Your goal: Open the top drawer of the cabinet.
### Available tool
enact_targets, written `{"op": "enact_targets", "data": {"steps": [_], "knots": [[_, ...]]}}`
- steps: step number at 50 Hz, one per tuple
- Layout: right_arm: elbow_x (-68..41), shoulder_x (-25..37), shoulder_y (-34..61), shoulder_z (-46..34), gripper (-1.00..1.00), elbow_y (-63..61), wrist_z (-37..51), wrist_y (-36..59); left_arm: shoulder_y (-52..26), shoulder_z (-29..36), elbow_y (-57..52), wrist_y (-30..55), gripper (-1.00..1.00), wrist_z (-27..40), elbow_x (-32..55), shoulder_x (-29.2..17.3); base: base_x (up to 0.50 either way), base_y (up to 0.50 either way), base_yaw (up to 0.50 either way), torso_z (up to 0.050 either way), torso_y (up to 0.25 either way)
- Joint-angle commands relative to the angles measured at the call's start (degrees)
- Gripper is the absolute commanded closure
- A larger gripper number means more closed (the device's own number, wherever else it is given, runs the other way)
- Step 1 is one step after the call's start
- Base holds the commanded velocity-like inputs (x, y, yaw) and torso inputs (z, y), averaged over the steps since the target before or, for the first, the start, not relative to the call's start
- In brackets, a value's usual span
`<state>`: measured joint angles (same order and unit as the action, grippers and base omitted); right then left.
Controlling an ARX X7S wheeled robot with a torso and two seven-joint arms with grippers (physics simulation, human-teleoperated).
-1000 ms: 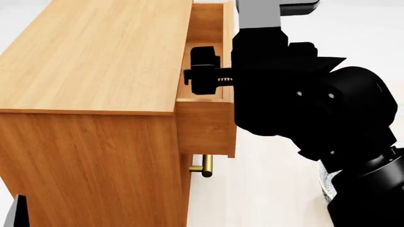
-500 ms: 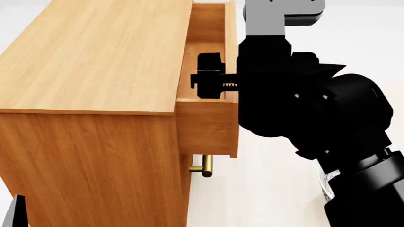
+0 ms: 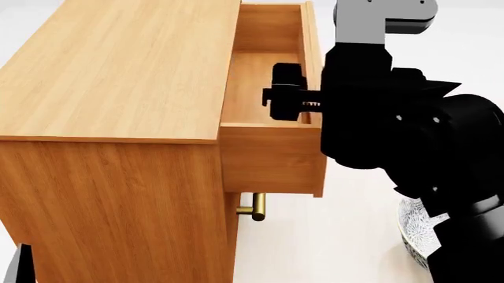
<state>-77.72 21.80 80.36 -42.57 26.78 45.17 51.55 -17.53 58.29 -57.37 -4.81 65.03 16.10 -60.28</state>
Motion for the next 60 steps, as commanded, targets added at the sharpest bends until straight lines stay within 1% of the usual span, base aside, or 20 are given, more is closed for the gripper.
{"op": "enact_targets", "data": {"steps": [1, 29, 60], "knots": [[2.0, 1.9, 0.5, 0.3, -1.0, 0.1, 1.1, 0.5, -0.2, 0.2, 0.3, -0.3, -1.0, -0.1, 0.1, 0.0, 0.0, 0.0, 0.0, 0.0, 0.0], [0.7, 9.9, -0.4, 1.9, -1.0, -4.4, 4.1, 2.4, -1.1, 0.8, -0.6, 1.2, -1.0, 0.2, 0.0, 0.3, 0.0, 0.0, 0.0, 0.0, 0.0], [-0.2, 15.8, -2.3, 3.6, -1.0, -7.2, 5.5, 2.5, -1.9, 2.2, -0.2, 0.6, -1.0, 0.9, -0.2, 0.1, 0.0, 0.0, 0.0, 0.0, 0.0]]}}
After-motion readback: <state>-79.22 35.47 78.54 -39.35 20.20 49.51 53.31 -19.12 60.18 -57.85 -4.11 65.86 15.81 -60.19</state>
